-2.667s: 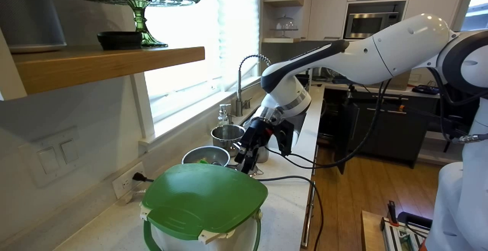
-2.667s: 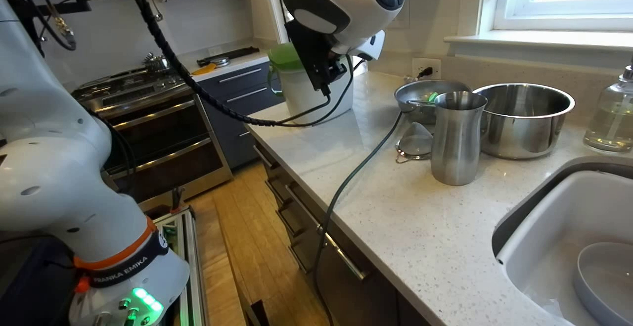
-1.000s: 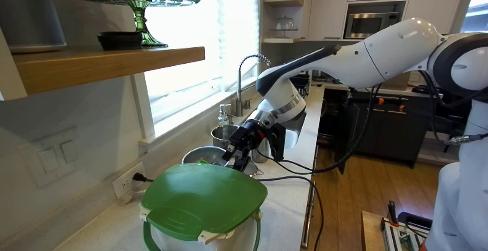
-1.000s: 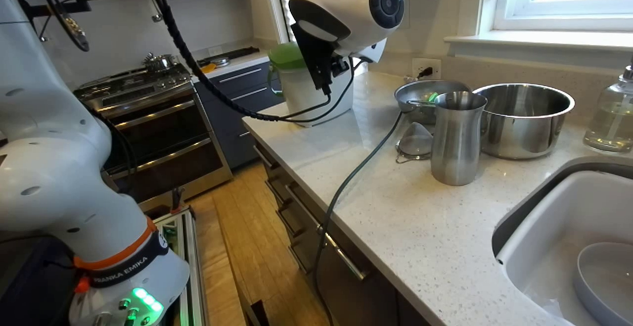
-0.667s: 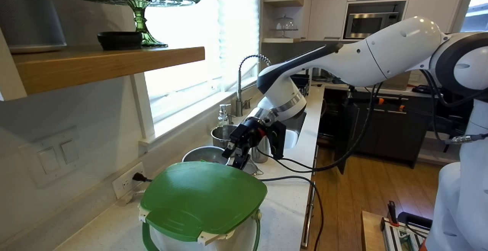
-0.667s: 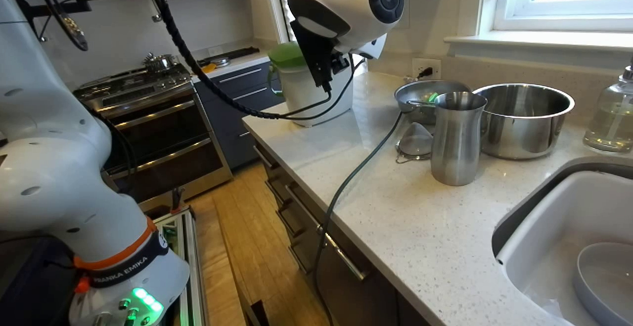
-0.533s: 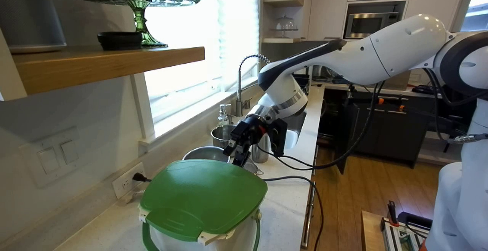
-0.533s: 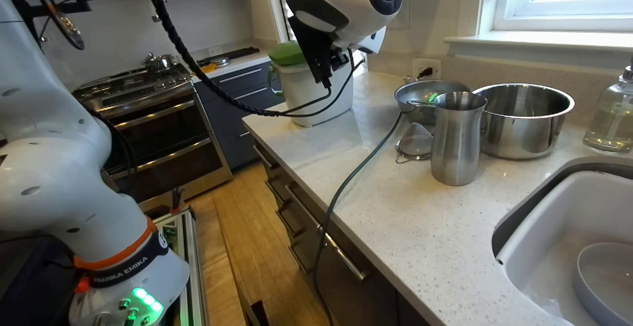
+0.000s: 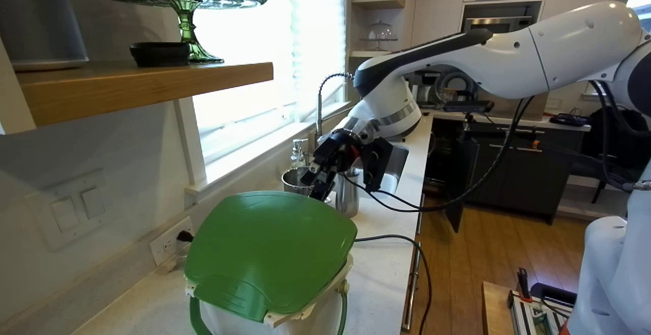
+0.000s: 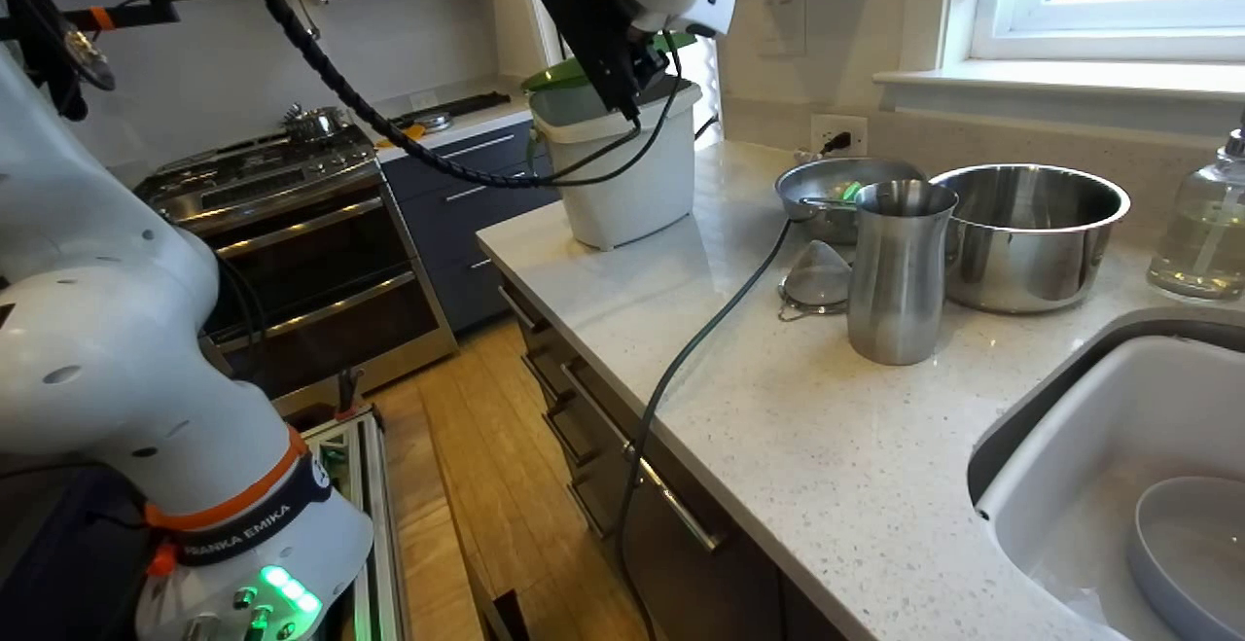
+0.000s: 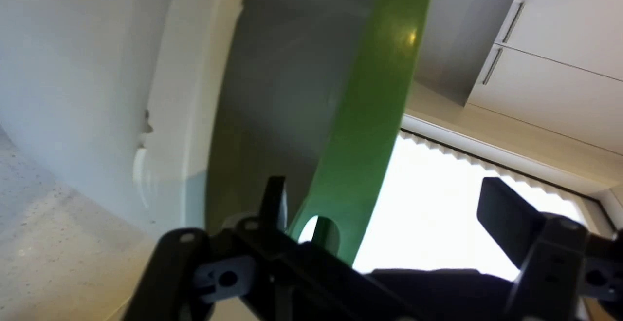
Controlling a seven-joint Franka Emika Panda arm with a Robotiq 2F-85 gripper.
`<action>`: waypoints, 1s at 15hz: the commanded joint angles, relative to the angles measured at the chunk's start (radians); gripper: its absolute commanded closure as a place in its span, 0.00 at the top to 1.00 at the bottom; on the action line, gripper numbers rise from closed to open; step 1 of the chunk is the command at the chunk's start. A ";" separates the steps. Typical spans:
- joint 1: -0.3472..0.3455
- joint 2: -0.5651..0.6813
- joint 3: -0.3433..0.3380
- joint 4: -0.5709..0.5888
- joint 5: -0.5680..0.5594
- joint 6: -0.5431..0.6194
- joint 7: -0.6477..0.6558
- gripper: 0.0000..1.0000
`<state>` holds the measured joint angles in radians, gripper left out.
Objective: Open the green lid of the bin fully
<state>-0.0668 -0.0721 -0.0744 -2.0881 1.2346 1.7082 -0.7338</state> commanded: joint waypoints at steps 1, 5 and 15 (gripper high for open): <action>0.018 -0.059 0.023 0.015 0.016 0.030 0.030 1.00; 0.044 -0.092 0.067 0.053 0.028 0.114 0.060 1.00; 0.126 -0.099 0.143 0.126 0.096 0.172 0.085 1.00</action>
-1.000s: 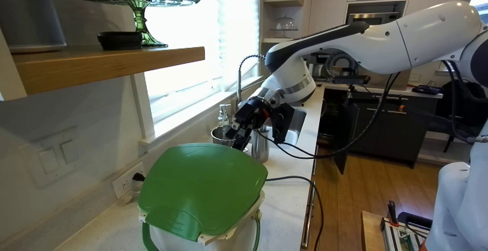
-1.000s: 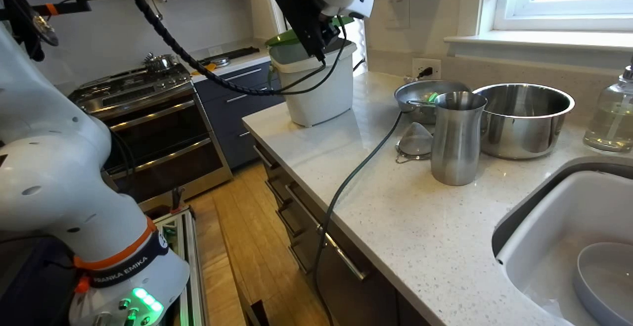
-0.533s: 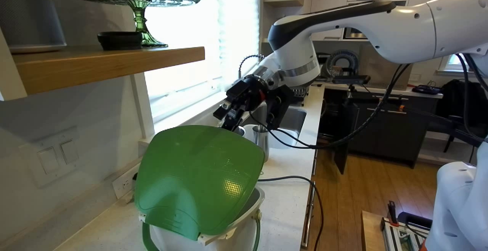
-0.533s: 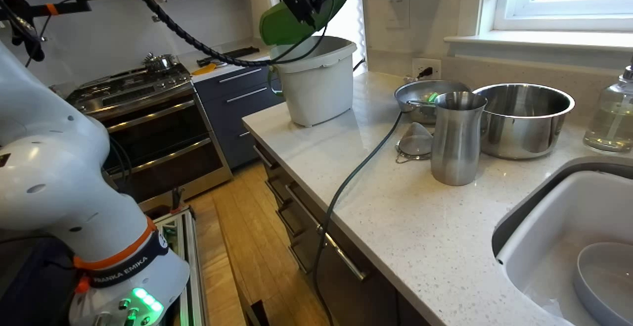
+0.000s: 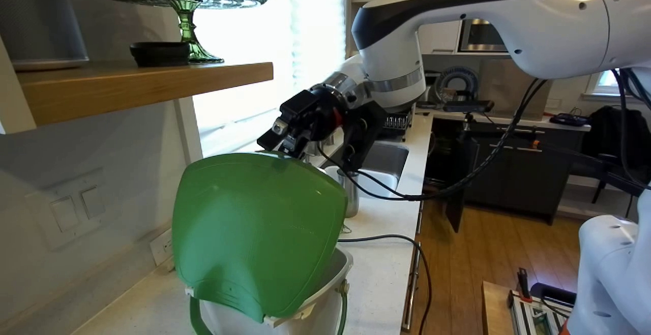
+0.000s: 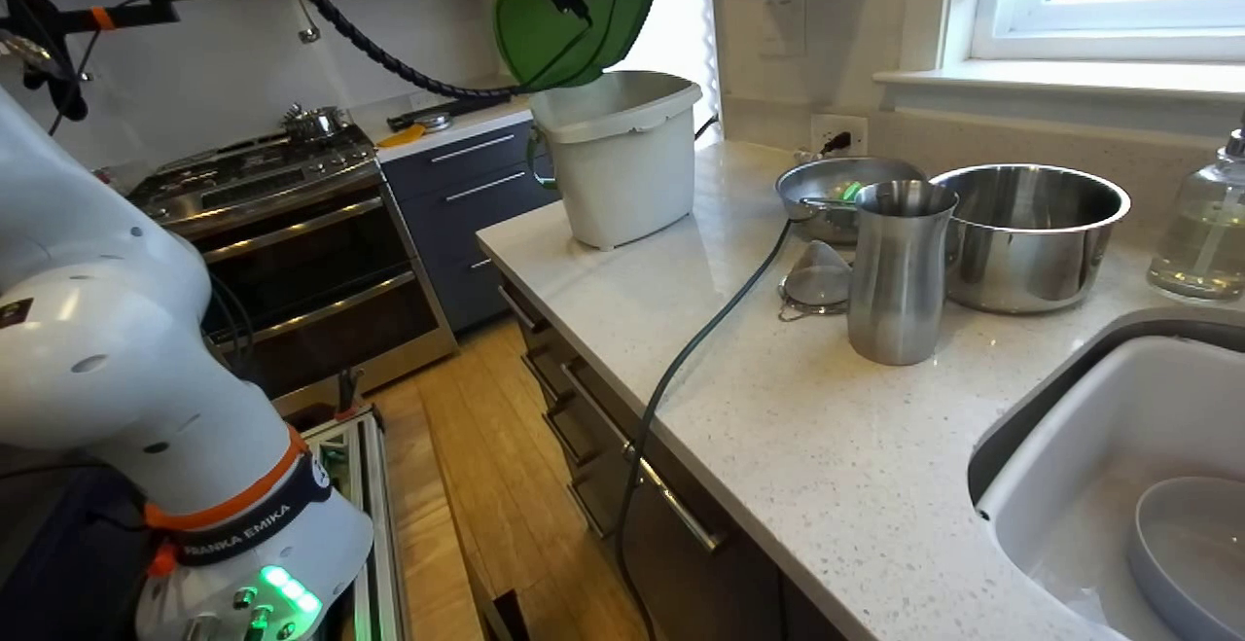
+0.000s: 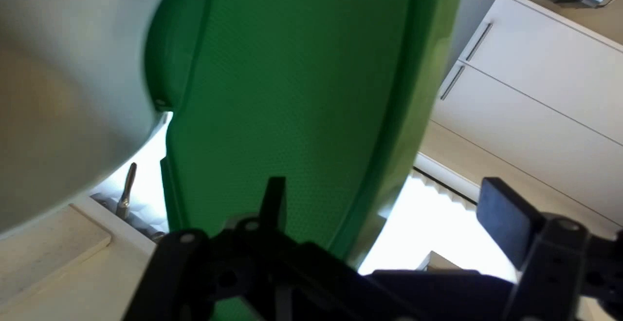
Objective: Open the green lid of the bin fully
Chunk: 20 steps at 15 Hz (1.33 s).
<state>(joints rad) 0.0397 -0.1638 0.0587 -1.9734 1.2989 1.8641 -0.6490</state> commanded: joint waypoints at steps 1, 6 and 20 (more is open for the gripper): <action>0.024 -0.006 0.014 0.019 0.038 0.016 -0.001 1.00; 0.043 0.022 0.026 0.047 0.070 -0.003 -0.011 1.00; 0.053 0.047 0.033 0.072 0.122 -0.035 -0.061 1.00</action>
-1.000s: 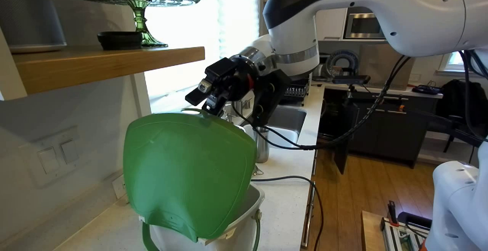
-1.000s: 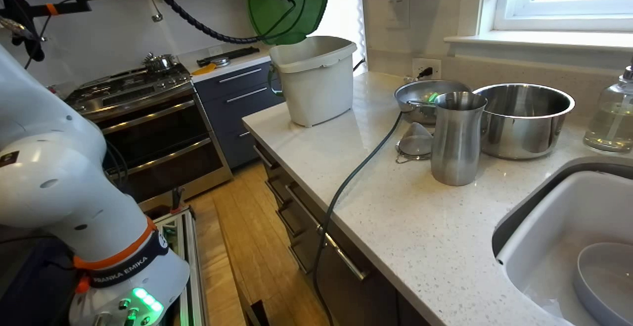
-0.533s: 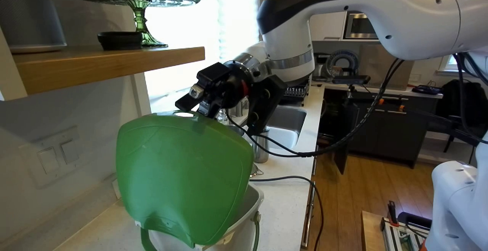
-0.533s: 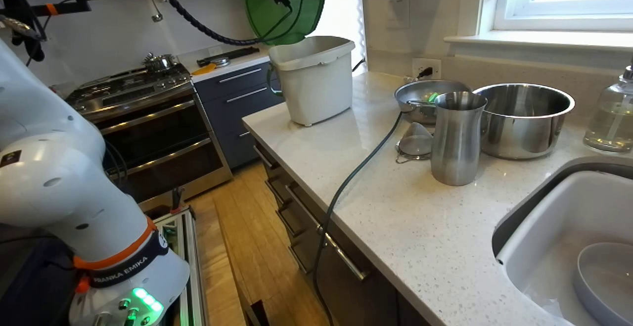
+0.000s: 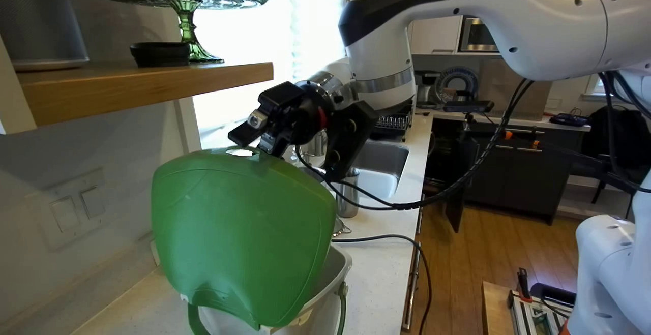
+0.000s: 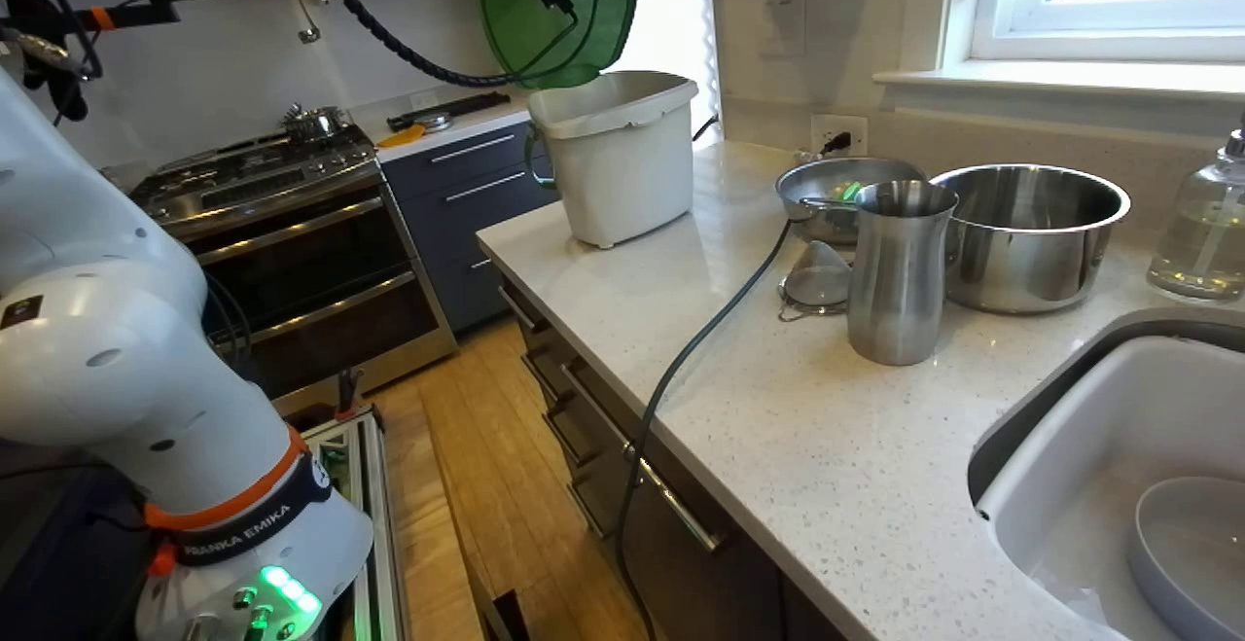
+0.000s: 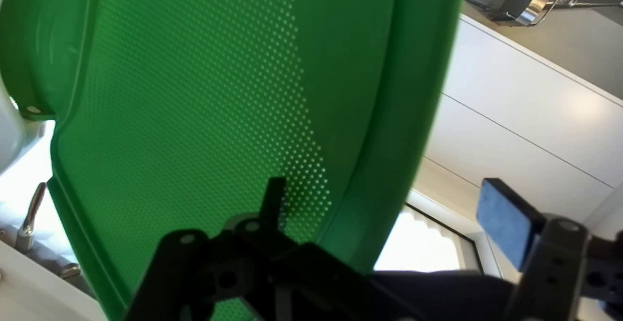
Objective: Open the green lid of the bin fully
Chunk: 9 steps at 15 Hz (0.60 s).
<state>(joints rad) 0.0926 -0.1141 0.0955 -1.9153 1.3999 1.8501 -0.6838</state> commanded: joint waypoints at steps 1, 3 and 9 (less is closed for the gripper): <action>0.002 -0.003 -0.003 0.019 0.023 -0.025 -0.036 1.00; 0.007 -0.005 0.002 0.030 0.020 -0.038 -0.050 1.00; -0.005 -0.022 0.003 0.017 -0.043 -0.010 -0.017 1.00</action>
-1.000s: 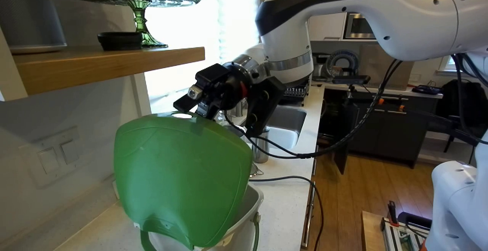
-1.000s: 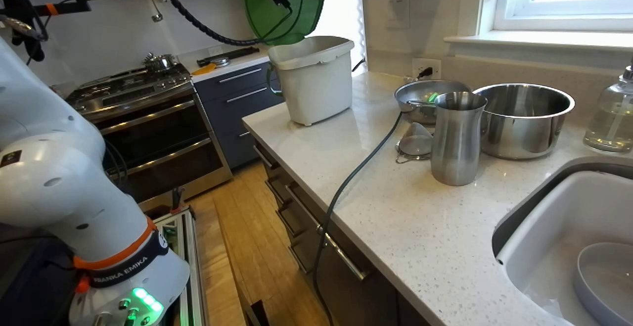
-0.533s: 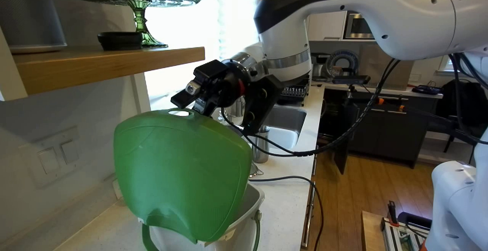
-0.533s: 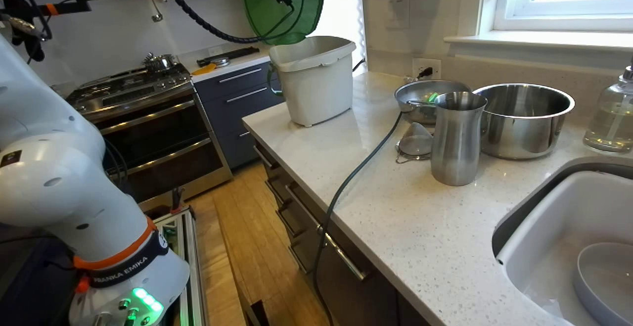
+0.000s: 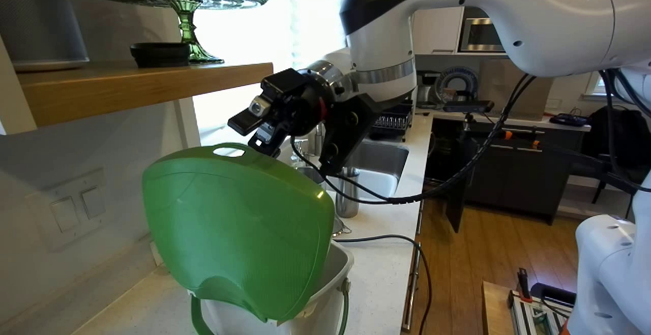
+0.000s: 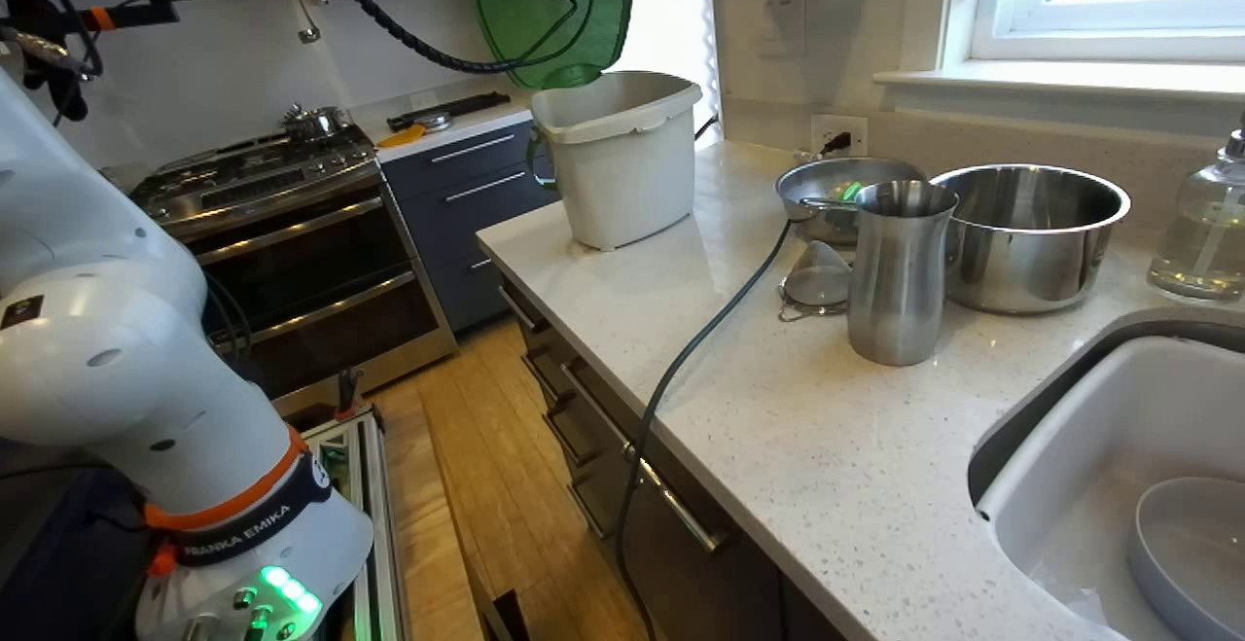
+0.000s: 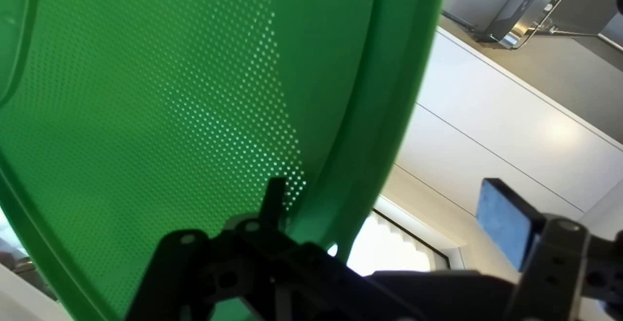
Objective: Open the green lid of the bin fully
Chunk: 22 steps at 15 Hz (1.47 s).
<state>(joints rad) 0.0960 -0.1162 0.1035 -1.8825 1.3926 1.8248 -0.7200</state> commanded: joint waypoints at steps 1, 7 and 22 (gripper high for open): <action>-0.012 -0.027 -0.007 -0.021 -0.050 0.021 0.023 1.00; -0.041 -0.073 -0.038 -0.056 -0.143 0.005 0.067 1.00; -0.090 -0.223 -0.123 -0.053 -0.661 -0.145 0.165 1.00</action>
<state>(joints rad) 0.0094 -0.2902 0.0019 -1.9357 0.8293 1.7414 -0.5788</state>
